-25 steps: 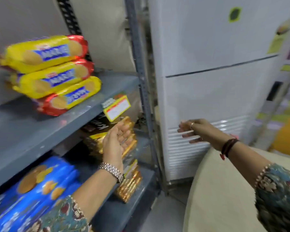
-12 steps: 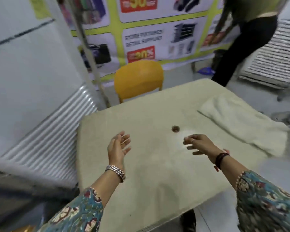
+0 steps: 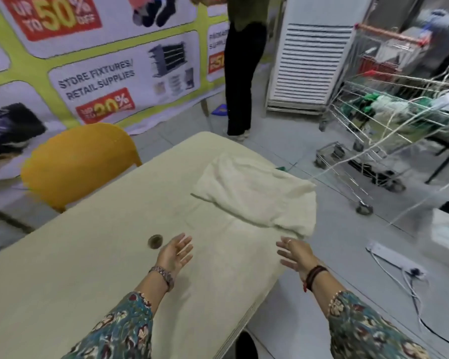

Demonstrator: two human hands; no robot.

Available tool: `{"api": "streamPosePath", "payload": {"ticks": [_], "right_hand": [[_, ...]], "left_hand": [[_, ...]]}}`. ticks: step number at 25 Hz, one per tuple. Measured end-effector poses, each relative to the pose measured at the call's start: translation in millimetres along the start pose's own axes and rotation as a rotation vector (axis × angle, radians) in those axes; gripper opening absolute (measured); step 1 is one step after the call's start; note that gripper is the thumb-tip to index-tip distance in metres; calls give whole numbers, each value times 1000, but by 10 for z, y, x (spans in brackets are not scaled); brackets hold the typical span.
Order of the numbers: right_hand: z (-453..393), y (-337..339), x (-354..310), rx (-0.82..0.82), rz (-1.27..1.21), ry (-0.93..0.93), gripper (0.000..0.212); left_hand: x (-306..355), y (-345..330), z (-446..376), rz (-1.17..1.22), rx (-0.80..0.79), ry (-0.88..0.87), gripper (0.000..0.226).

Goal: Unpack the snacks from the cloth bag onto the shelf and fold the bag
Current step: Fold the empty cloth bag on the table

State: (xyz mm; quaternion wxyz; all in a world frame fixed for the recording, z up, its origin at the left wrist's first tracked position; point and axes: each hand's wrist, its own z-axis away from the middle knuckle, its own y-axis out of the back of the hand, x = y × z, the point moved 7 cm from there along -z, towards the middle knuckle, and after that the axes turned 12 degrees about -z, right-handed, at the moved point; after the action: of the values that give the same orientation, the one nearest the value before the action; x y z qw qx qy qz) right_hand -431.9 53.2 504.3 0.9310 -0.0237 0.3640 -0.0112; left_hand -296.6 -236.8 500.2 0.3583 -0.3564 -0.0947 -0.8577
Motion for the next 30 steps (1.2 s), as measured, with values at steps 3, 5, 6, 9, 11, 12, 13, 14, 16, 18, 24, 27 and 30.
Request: {"api": "streamPosePath", "payload": {"ticks": [3, 5, 6, 9, 11, 12, 13, 14, 16, 18, 24, 27, 30], "right_hand": [[-394, 352, -91, 121, -290, -49, 28], [-654, 454, -125, 119, -440, -98, 22], [-784, 475, -120, 100, -483, -126, 23], [-1115, 455, -57, 44, -574, -205, 37], [-1289, 418, 2, 36, -629, -263, 49], [-1365, 423, 24, 52, -651, -269, 56], [-1421, 421, 26, 75, -667, -273, 58], [-1471, 416, 29, 106, -674, -270, 55], [-1583, 456, 64, 193, -643, -236, 33], [-1621, 487, 78, 256, -614, -181, 11], [-1448, 259, -50, 168, -450, -66, 13], [-1254, -110, 14, 68, -373, -80, 15], [-986, -605, 164, -57, -271, -91, 8]], "left_hand": [[-30, -445, -487, -27, 5, 59, 24], [1, -679, -828, -50, 23, 88, 34], [37, -779, -988, -68, 28, 98, 37], [181, -1002, -1412, -98, 88, 99, 27], [281, -1094, -1705, -87, 132, 118, 23], [333, -1131, -1847, -69, 132, 119, 25], [390, -1158, -1982, -47, 130, 113, 25], [447, -1173, -2085, -42, 135, 107, 20], [490, -1178, -2257, -7, 139, 112, 12], [529, -1179, -2284, 76, 125, 137, 11], [798, -666, -1902, 401, 183, 9, 41], [678, -9, -1604, 501, 249, -44, 41], [390, 875, -1170, 580, 366, -94, 37]]}}
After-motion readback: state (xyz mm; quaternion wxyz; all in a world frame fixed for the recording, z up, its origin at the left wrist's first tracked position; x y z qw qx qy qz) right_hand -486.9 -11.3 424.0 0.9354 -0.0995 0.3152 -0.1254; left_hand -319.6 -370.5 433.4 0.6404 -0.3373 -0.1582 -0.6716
